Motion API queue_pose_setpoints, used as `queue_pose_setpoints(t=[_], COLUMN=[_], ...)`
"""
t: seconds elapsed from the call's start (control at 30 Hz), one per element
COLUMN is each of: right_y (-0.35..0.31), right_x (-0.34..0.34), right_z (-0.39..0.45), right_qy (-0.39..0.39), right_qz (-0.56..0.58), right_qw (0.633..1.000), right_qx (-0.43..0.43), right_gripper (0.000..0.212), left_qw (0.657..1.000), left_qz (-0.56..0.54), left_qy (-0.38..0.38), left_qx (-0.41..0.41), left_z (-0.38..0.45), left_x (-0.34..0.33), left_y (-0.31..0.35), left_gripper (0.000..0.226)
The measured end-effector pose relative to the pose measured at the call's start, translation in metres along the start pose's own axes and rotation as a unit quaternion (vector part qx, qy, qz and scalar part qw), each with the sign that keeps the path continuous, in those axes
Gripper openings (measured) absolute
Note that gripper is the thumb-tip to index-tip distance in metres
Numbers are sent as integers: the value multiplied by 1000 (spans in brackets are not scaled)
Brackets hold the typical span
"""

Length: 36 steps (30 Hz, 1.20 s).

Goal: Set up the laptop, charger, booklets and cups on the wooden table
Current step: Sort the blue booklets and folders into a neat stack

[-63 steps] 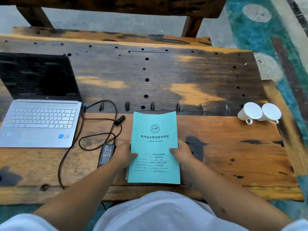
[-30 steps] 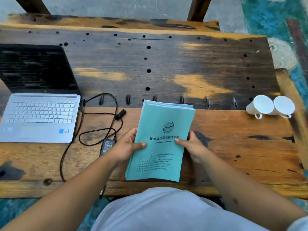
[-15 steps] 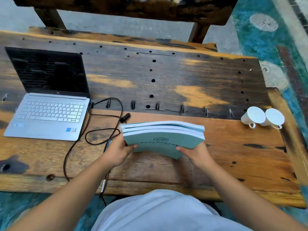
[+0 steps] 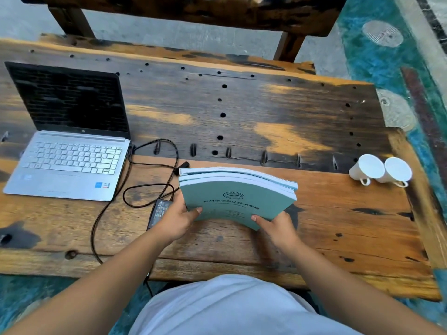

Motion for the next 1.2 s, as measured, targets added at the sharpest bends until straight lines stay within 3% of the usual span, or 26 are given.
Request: queue_pose_setpoints(t=[0.27,0.43,0.57,0.7,0.87,1.0,1.07,1.13,1.2], right_y=[-17,-19,-16,-9,2,4,2,3,8], right_x=[13,15,15,9,-2,-7,-4,0,1], right_z=[31,57,81,99,121,134,135,132,126], right_qy=[-35,-75,-91,-145,-144,-120,-105,-89,-71], right_qz=[43,94,69,45,28,-36,-135,-214,-220], right_qw=[998,991,988,978,975,975,969,954,952], right_qx=[-17,-57,-100,-141,-167,-185,-181,-187,-200], right_gripper=[33,32,24,21,24,33,36,39,41], left_qw=[997,997,989,975,965,958,955,957,961], left_qz=[69,-3,-24,11,17,100,149,146,126], left_qy=[-14,4,3,18,40,54,69,102,128], left_qx=[3,74,147,222,258,263,248,227,209], left_z=[29,55,77,91,98,100,100,94,86], left_x=[20,30,33,36,42,51,55,56,52], left_y=[14,7,-6,-20,-33,-31,-28,-25,-26], left_gripper=[47,47,39,30,35,36,35,38,42])
Point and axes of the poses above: each hand's wrist, its own z-axis towards the middle knuckle, its own x-axis out of the back of the hand, y = z × x, the point moved 5 cm from there along z, towards the middle knuckle, and after that the axes turned 14 degrees about -y, right-handed, at the moved point
